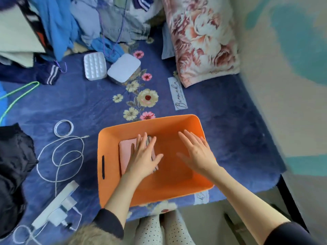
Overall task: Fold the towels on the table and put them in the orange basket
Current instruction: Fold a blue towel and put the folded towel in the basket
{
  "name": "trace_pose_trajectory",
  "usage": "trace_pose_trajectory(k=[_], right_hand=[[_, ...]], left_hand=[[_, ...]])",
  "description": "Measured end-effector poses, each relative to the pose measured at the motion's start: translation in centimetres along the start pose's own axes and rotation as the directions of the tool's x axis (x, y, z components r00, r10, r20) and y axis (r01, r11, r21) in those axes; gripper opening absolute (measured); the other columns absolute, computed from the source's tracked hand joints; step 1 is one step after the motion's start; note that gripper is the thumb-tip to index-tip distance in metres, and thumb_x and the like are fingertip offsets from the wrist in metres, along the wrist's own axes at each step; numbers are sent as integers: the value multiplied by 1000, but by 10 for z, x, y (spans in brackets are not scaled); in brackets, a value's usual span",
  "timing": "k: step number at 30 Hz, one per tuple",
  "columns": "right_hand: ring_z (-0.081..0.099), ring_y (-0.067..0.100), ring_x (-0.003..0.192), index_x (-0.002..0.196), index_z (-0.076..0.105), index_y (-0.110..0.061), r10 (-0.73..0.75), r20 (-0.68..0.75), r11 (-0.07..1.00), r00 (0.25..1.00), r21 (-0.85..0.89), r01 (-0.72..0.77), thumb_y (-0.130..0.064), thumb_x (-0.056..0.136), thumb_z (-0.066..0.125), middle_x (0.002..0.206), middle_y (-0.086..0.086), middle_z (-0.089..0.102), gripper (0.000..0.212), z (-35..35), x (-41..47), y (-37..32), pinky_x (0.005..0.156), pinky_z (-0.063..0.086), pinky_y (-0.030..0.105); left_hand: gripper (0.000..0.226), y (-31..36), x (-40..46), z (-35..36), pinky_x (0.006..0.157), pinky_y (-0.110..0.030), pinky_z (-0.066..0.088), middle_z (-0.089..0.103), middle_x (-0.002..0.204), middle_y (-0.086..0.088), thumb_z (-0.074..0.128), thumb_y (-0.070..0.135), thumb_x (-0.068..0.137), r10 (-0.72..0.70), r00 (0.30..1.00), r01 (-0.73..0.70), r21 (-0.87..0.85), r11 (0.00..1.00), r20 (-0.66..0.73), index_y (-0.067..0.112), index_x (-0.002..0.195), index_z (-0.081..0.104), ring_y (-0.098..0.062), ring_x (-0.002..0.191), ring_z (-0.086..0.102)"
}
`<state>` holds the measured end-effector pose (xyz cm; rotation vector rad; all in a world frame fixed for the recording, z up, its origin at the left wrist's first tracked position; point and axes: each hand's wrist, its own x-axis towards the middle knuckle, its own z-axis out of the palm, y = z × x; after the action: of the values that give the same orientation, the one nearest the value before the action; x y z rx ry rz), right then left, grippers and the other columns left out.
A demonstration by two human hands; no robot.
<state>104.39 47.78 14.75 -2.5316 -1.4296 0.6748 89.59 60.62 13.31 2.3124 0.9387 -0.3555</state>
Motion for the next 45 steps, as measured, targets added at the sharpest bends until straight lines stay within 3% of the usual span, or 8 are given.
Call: trace_pose_trajectory(k=[6,12,20,24,30,35,41,45], right_hand=[[12,20,145,149,13,-27,283,-244,952,928,-45,-302,-47,94,45,157,1,13,67,-90,-75,27,116,11,46],[12,20,145,149,12,-29,587,-394,784,707,60,-618,-56,91,40,157,-1,13,70,-125,-176,38,115,11,50],[6,20,145,149,6,-32,866,-407,424,289,296,-856,-66,88,32,158,-1,7,75,-91,-328,-8,114,9,54],[0,20,146,149,2,-32,911,-408,229,51,402,-886,-61,90,34,158,-1,1,73,-68,-410,-51,115,5,56],[-13,25,145,149,-1,-32,872,-388,-87,-299,478,-874,-65,88,32,158,3,-11,77,-17,-526,-135,113,-3,57],[-18,25,143,149,-2,-31,791,-270,-347,-549,540,-766,-67,87,30,157,3,-17,78,53,-611,-242,112,-7,59],[-26,25,141,147,-12,-34,629,-93,-632,-772,517,-577,-67,88,27,154,2,-26,78,142,-680,-406,111,-11,57],[-4,29,144,149,10,-30,465,-43,-751,-885,511,-419,-67,80,32,156,7,-5,81,200,-702,-513,109,-1,60]], left_hand=[[64,77,-14,-57,117,-44,4,-1,158,-4,41,48,94,304,950,-297,96,950,-72,26,149,16,-22,145,-8],[59,163,-29,-80,116,-42,0,-2,158,1,35,42,98,612,790,-601,235,764,32,29,149,8,-17,145,-8],[81,235,-100,-44,116,-43,5,5,158,3,1,60,75,870,425,-889,296,350,250,28,149,9,-18,146,1],[69,267,-163,-16,106,-56,27,34,149,-8,20,53,85,935,163,-970,224,94,315,19,143,35,-31,138,32],[60,291,-289,39,96,-60,38,44,143,-12,29,49,89,889,-205,-954,119,-275,410,20,140,34,-36,130,43],[76,253,-415,90,115,-52,8,2,158,0,1,65,81,726,-452,-859,-35,-510,518,32,149,3,-25,145,-1],[78,163,-573,137,113,-50,-5,-7,158,2,-2,67,78,519,-693,-686,-237,-687,501,34,148,-3,-20,141,-18],[75,84,-671,157,113,-53,6,7,158,-2,7,65,82,340,-814,-540,-397,-742,472,31,149,9,-25,145,0]])
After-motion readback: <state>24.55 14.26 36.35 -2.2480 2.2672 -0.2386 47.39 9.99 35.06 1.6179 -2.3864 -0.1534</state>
